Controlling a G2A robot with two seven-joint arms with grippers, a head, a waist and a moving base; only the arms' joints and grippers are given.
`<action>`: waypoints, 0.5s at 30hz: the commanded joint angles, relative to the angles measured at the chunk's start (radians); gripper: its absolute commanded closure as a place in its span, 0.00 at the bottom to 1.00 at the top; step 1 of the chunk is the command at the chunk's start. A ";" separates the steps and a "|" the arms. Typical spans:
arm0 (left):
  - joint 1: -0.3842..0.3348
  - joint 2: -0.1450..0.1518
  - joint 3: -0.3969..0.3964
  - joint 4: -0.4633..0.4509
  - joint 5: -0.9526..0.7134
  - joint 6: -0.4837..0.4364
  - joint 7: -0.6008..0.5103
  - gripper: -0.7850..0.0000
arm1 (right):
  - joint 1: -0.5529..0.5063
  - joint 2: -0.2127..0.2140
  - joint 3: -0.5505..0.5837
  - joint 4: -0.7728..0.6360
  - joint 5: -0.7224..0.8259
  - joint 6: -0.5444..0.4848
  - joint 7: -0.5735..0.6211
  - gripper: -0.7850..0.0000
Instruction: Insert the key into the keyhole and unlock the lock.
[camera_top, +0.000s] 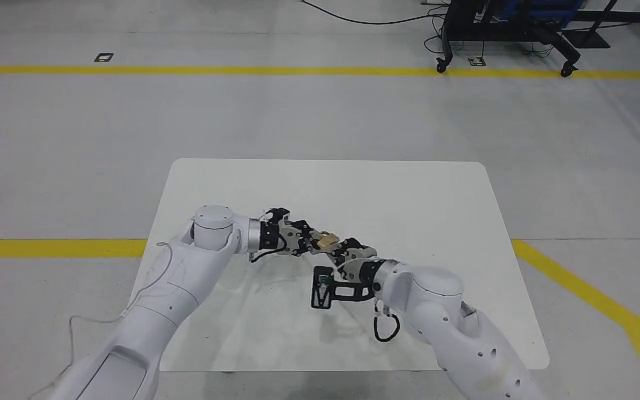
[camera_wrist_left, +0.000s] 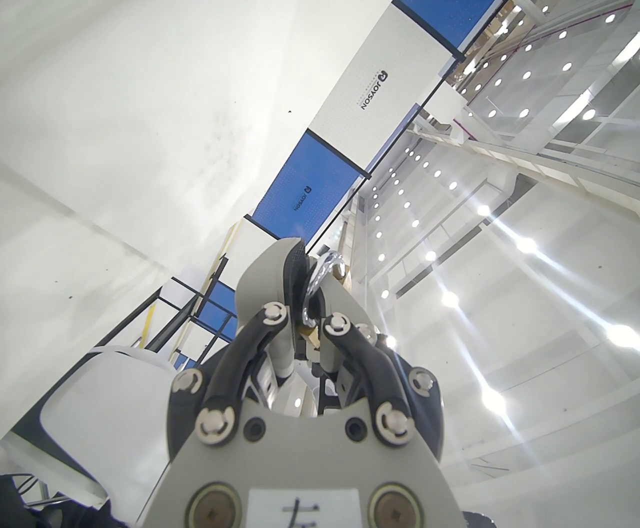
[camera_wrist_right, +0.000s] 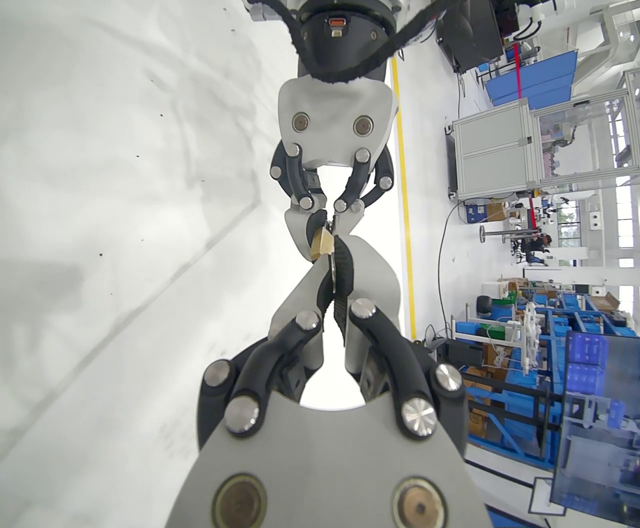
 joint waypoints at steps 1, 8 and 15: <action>0.000 0.002 -0.003 -0.001 0.000 -0.004 -0.013 1.00 | -0.004 0.004 0.021 -0.002 0.023 -0.017 -0.038 1.00; -0.003 0.008 -0.005 0.000 0.006 0.002 -0.073 1.00 | -0.034 0.029 0.115 -0.009 0.062 -0.082 -0.203 1.00; -0.006 0.008 0.005 0.003 0.002 0.023 -0.098 1.00 | -0.042 0.044 0.137 0.012 0.048 -0.116 -0.302 1.00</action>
